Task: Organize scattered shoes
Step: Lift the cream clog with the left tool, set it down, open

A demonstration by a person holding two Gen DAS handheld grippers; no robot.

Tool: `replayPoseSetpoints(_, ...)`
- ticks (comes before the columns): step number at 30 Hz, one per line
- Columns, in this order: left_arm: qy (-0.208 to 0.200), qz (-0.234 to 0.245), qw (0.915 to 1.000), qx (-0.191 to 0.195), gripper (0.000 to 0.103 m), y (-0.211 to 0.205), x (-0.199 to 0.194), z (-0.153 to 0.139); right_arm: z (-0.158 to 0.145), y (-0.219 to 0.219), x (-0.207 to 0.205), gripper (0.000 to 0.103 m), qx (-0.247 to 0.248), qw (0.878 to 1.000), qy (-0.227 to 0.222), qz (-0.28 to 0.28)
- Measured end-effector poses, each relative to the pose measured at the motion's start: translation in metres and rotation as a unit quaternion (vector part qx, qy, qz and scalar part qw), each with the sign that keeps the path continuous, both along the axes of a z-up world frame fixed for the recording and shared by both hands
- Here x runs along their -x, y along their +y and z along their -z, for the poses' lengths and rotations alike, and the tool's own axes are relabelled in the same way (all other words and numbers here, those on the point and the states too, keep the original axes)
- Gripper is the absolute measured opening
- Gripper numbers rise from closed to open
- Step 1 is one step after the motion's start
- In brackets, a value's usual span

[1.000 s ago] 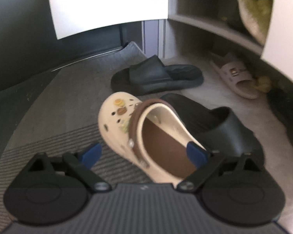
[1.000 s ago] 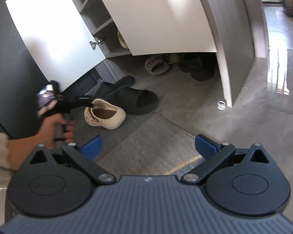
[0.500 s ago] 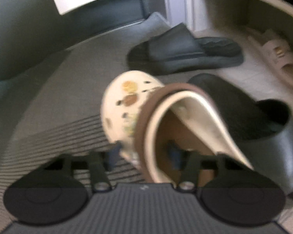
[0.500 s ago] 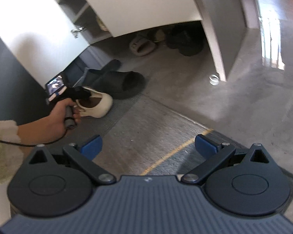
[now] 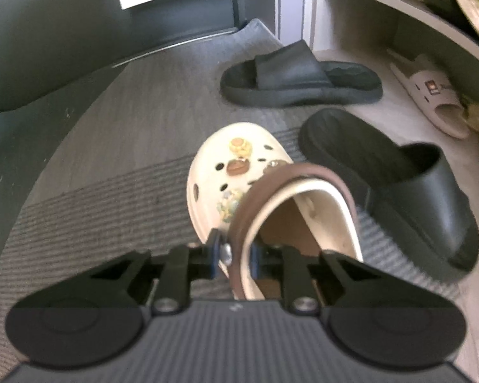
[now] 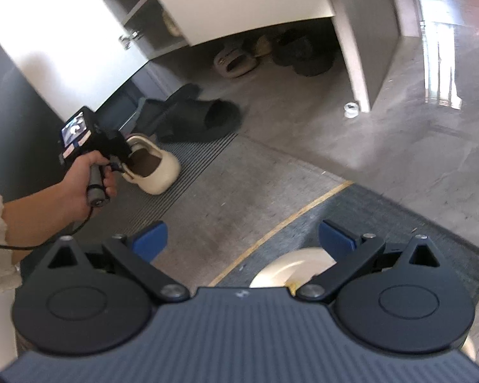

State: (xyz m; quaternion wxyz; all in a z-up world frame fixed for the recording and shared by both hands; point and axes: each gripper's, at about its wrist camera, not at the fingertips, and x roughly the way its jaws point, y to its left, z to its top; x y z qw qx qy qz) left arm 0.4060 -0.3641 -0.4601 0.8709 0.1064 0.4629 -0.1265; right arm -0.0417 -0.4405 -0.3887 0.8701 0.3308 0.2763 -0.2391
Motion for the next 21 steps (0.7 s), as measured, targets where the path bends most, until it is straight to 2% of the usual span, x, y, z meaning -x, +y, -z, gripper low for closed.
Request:
replayPoseSetpoints(8, 0.018, 0.033, 0.9989, 0.027, 0.021, 0.062, 0.062, -0.028, -0.019, 0.027, 0.002, 0.103, 0.027, 0.999, -0.014, -0.010)
replayPoseSetpoints(12, 0.023, 0.026, 0.9988, 0.036, 0.023, 0.086, 0.099, -0.038, -0.025, 0.039, 0.002, 0.103, 0.032, 0.999, -0.023, -0.012)
replayPoseSetpoints(15, 0.028, 0.025, 0.9983, 0.044, 0.023, 0.099, 0.121, -0.044, -0.029, 0.055, -0.002, 0.103, 0.018, 0.999, -0.032, -0.032)
replayPoseSetpoints(19, 0.048, 0.006, 0.9971, 0.058, 0.023, 0.122, 0.150, -0.053, -0.038, 0.071, -0.001, 0.103, 0.035, 0.998, -0.037, -0.046)
replayPoseSetpoints(21, 0.051, 0.020, 0.9970, 0.055, 0.022, 0.129, 0.168, -0.055, -0.041, 0.077, 0.002, 0.103, 0.038, 0.998, -0.039, -0.043)
